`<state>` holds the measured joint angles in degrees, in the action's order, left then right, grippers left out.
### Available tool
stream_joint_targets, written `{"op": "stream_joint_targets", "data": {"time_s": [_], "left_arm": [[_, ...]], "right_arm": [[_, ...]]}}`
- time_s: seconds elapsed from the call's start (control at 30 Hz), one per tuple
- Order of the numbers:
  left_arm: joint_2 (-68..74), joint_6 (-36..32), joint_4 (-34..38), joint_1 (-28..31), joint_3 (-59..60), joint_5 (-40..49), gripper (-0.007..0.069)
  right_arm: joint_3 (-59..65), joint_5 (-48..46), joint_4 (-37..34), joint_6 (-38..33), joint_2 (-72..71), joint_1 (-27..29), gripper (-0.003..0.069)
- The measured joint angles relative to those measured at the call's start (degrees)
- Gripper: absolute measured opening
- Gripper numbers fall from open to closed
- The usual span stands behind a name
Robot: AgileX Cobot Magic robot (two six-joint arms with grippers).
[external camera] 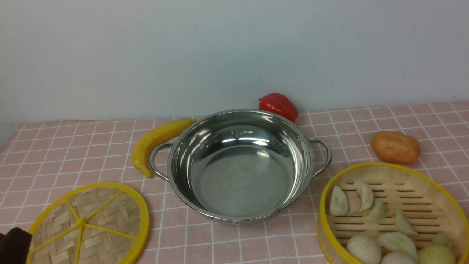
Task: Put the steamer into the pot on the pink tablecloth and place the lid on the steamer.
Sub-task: 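Reach for and grasp the rim of the bamboo steamer holding the buns with the right gripper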
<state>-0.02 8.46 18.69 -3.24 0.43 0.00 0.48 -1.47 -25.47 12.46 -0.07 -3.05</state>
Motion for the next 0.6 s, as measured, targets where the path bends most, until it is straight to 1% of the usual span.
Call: {"op": "stream_joint_targets", "data": {"time_s": [0.17,0.27,0.37,0.43,0.47,0.5,0.53,0.6], "left_arm": [[0.0,0.2,0.2,0.0,0.0,-5.8,0.0243],[0.0,0.6,0.2,0.0,0.0,-8.6,0.0243],[0.0,0.8,0.2,0.0,0.0,-10.4,0.0243],[0.0,1.5,0.2,0.0,0.0,-11.6,0.0243],[0.0,2.2,0.2,0.0,0.0,-13.3,0.0243],[0.0,2.6,0.2,0.0,0.0,-13.7,0.0243],[0.0,5.0,0.2,0.0,0.1,-18.1,0.0243],[0.0,8.2,-0.6,0.0,-1.1,-26.6,0.0244]], "right_arm": [[0.0,6.3,0.0,6.4,0.0,0.0,0.0250],[0.0,7.7,0.0,10.2,0.0,0.0,0.0250],[0.0,8.1,0.0,12.0,0.0,0.0,0.0250],[0.0,9.1,-0.1,14.9,0.0,0.0,0.0250],[0.0,10.5,-0.1,17.7,0.0,0.0,0.0250],[0.0,10.5,-0.1,18.2,0.0,0.0,0.0250],[-0.1,14.0,0.1,22.1,0.0,0.0,0.0250],[-2.2,19.8,2.3,26.1,0.0,0.0,0.0250]]}}
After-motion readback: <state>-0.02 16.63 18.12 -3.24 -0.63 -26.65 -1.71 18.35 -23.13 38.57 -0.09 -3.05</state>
